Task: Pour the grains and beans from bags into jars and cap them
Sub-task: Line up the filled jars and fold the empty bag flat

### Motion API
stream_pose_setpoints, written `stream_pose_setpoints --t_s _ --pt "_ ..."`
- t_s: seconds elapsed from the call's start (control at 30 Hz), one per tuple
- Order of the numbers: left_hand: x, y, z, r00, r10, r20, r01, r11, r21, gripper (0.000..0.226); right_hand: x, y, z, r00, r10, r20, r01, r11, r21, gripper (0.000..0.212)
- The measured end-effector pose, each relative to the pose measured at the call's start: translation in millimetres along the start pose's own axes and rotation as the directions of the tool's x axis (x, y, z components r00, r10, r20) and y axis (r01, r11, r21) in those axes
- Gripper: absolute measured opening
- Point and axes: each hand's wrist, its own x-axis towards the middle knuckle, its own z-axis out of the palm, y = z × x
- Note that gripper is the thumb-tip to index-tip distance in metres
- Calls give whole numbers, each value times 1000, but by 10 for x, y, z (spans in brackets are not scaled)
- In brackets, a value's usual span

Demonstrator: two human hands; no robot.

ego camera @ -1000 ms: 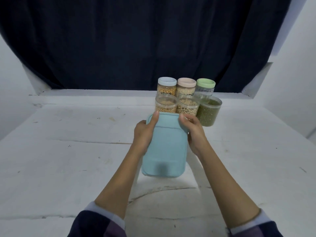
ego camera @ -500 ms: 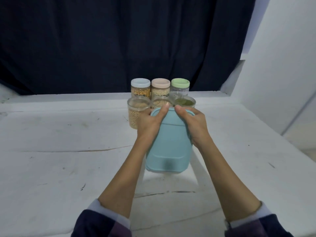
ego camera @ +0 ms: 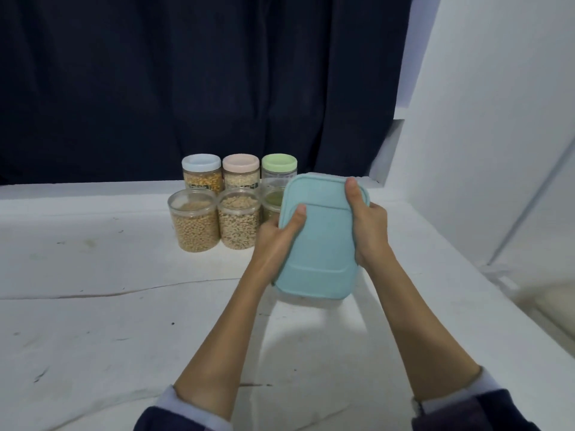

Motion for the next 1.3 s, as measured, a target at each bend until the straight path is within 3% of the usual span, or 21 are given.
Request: stream_pose_setpoints --t_s 0.1,0.27,0.37,0.47,0.53,0.67,0.87,1.0,1.2,1.3 --pt "-12 -145 298 988 33 -153 -26 998 49 33 161 -63 -191 995 13 98 -4 996 -89 50" --pt "97 -136 512 959 14 -283 -8 1000 22 30 152 198 -501 959 44 281 7 983 -181 26" --pt "115 -73 595 967 25 -253 -8 998 70 27 148 388 -543 981 87 173 -76 995 -72 29" --pt "49 -110 637 985 -51 -167 47 999 -29 22 233 430 -572 988 114 107 -109 993 -53 36" --pt "-6 -200 687 988 -95 -118 96 995 1 29 289 448 -607 987 127 101 -124 992 -39 37" --pt "-2 -330 788 963 -56 -262 79 994 78 45 358 461 -652 988 131 84 -118 983 -142 41" --pt "-38 -457 873 916 -91 -392 120 991 51 34 234 607 -654 984 157 83 -153 987 -55 46" --pt "-70 -527 901 904 -118 -411 189 973 137 51 144 708 -641 992 87 -95 -105 973 -205 46" --pt "-130 -761 948 872 -318 -372 434 853 288 73 111 890 -811 965 175 -193 -242 880 -410 62" --pt "-131 -887 967 891 -333 -307 443 786 433 73 96 1044 -915 964 174 -203 -253 841 -478 59"
